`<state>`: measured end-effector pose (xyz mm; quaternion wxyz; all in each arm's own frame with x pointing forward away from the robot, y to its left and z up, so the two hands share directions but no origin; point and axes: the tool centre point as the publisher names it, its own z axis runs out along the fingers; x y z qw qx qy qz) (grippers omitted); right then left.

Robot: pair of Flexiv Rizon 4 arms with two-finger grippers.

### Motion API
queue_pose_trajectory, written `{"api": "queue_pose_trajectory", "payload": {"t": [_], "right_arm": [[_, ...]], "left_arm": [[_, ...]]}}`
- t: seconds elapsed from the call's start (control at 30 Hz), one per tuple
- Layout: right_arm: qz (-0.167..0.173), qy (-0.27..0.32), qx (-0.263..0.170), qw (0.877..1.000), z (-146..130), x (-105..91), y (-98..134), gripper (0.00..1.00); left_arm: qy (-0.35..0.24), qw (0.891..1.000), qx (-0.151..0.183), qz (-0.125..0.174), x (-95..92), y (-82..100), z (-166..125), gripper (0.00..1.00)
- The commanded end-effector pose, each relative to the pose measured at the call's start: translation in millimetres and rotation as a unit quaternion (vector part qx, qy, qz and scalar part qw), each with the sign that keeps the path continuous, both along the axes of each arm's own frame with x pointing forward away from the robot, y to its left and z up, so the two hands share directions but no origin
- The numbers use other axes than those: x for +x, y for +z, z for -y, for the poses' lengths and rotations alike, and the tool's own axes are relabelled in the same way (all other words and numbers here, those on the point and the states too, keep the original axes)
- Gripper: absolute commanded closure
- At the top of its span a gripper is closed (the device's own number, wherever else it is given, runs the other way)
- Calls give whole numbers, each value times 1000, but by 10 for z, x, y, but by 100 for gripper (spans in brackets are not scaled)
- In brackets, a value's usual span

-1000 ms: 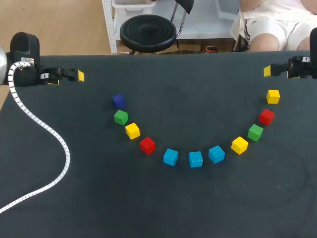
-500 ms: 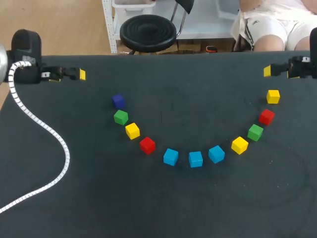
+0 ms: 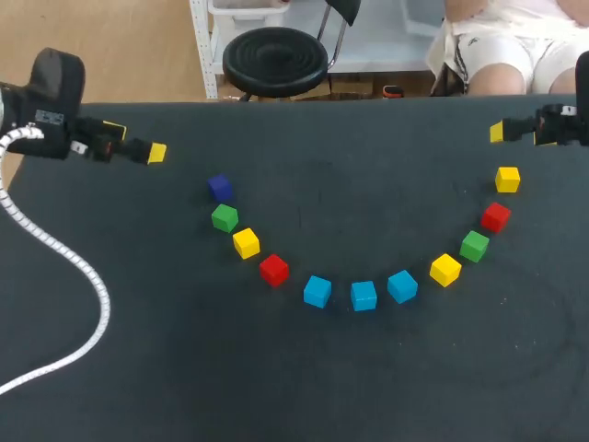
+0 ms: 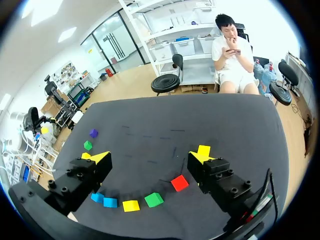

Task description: Place the blue cubes, place green cubes on the blue cubes, place the yellow cubes on the green cubes, then place the red cubes on the yellow cubes, and place purple cube on the red cubes.

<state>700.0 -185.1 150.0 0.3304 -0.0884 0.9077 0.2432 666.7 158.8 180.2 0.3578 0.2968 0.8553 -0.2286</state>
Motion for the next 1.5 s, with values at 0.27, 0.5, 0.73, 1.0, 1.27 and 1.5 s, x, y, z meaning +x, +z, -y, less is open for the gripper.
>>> {"api": "queue_pose_trajectory", "payload": {"t": [0.27, 0.5, 0.73, 1.0, 1.27, 1.5], "right_arm": [[0, 0, 0, 1000, 0, 0, 0, 0], [0, 0, 0, 1000, 0, 0, 0, 0], [0, 0, 0, 1000, 0, 0, 0, 0], [0, 0, 0, 1000, 0, 0, 0, 0], [0, 0, 0, 1000, 0, 0, 0, 0], [0, 0, 0, 1000, 0, 0, 0, 0]], "left_arm": [[-64, 996, 22, 61, -569, 169, -62, 0], [-83, 993, 37, 79, -794, 166, -31, 0], [-81, 994, 32, 73, -877, 145, 26, 0], [-123, 986, 61, 95, -963, 159, 315, 0], [-167, 976, 67, 122, -1016, 304, 584, 0], [-207, 969, 75, 109, -1130, 276, 717, 0]]}}
